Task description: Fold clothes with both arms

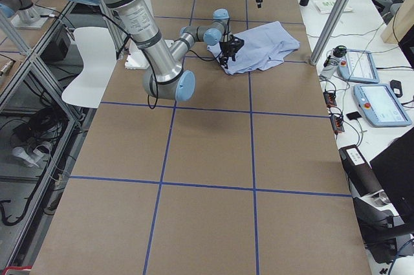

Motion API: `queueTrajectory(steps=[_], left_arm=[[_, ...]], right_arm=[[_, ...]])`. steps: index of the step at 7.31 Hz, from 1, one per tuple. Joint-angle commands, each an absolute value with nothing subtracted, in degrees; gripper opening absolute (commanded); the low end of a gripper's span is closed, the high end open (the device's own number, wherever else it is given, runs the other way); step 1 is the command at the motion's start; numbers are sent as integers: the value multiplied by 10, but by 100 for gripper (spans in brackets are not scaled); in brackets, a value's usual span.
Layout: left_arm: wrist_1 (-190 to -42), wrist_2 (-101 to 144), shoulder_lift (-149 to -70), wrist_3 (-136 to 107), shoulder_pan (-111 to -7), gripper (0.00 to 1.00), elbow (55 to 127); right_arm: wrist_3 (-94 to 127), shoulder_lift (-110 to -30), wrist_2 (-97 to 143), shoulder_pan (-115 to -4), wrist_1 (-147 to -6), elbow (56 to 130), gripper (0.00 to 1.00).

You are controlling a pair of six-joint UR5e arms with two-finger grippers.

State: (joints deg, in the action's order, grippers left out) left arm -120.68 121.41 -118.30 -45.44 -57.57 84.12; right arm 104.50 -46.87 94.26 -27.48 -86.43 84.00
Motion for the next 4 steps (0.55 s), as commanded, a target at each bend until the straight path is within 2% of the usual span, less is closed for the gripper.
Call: queueTrajectory(steps=[1, 2, 3, 4], left_arm=[[-1207, 1215, -1183, -454, -576, 100, 841], [-1207, 1214, -1183, -454, -576, 100, 841], [-1207, 1215, -1183, -454, -576, 100, 841], [-1207, 1214, -1182, -454, -576, 100, 841]], right_arm=[[1045, -468, 942, -273, -866, 832, 79], [1046, -464, 942, -273, -866, 827, 75], [1046, -462, 942, -272, -866, 825, 58], [1046, -461, 942, -272, -866, 825, 28]])
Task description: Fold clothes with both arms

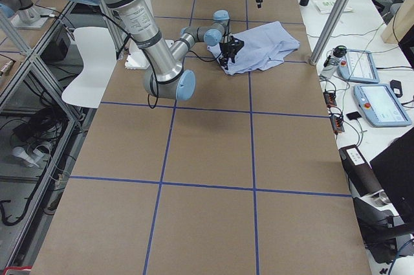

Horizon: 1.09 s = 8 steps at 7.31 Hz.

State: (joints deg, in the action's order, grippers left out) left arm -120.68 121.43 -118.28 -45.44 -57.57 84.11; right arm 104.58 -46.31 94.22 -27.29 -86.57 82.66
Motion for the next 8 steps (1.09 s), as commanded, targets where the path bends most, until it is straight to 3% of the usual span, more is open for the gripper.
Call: queueTrajectory(steps=[1, 5, 6, 7, 8], left_arm=[[-1207, 1214, -1183, -454, -576, 100, 840], [-1207, 1214, -1182, -454, -575, 100, 840], [-1207, 1214, -1182, -454, -575, 100, 840], [-1207, 1214, -1182, -454, -575, 100, 840], [-1207, 1214, -1182, -454, -575, 100, 840]], right_arm=[[1048, -459, 942, -272, -866, 825, 0], [1054, -449, 952, -274, -885, 836, 0], [1023, -456, 953, -284, -886, 848, 42], [1004, -469, 953, -287, -897, 863, 65], [1004, -491, 952, -287, -896, 886, 70]])
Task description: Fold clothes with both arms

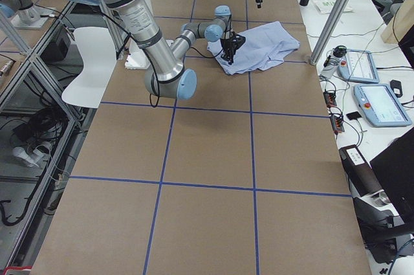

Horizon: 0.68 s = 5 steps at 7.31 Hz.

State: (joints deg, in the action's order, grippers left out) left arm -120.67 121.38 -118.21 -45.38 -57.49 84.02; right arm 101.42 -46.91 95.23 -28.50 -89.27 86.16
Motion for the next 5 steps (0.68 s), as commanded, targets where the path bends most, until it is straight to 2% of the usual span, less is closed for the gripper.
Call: queueTrajectory(steps=[1, 5], left_arm=[[-1207, 1214, -1182, -454, -575, 100, 840], [-1207, 1215, -1182, -454, -575, 100, 843]], right_arm=[[1005, -502, 951, -287, -898, 899, 70], [1019, -498, 934, -266, -895, 891, 71]])
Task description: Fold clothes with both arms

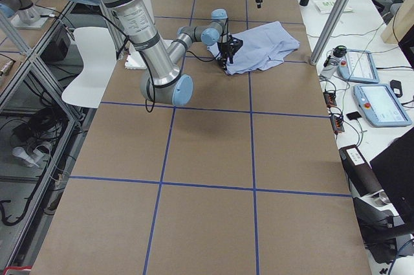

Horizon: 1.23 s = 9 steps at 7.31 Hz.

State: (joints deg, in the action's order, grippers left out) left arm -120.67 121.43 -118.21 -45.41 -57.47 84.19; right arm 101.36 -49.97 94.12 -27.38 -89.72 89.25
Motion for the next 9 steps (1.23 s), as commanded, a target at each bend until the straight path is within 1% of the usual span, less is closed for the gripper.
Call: queueTrajectory(steps=[1, 3, 6, 7, 8, 9], left_arm=[[-1207, 1215, -1182, -454, -575, 100, 843], [-1207, 1215, -1181, -454, -575, 100, 843], [-1207, 1215, -1181, -454, -575, 100, 843], [-1207, 1215, -1181, -454, -575, 100, 843], [-1207, 1215, -1181, -454, -575, 100, 843], [-1207, 1215, -1181, -454, -575, 100, 843]], right_arm=[[1019, -498, 928, -258, -896, 891, 71], [1031, -498, 917, -250, -896, 889, 70], [1032, -490, 904, -245, -894, 875, 57], [1032, -489, 903, -245, -893, 872, 43], [1032, -489, 902, -245, -892, 869, 40], [1032, -488, 902, -245, -892, 869, 40]])
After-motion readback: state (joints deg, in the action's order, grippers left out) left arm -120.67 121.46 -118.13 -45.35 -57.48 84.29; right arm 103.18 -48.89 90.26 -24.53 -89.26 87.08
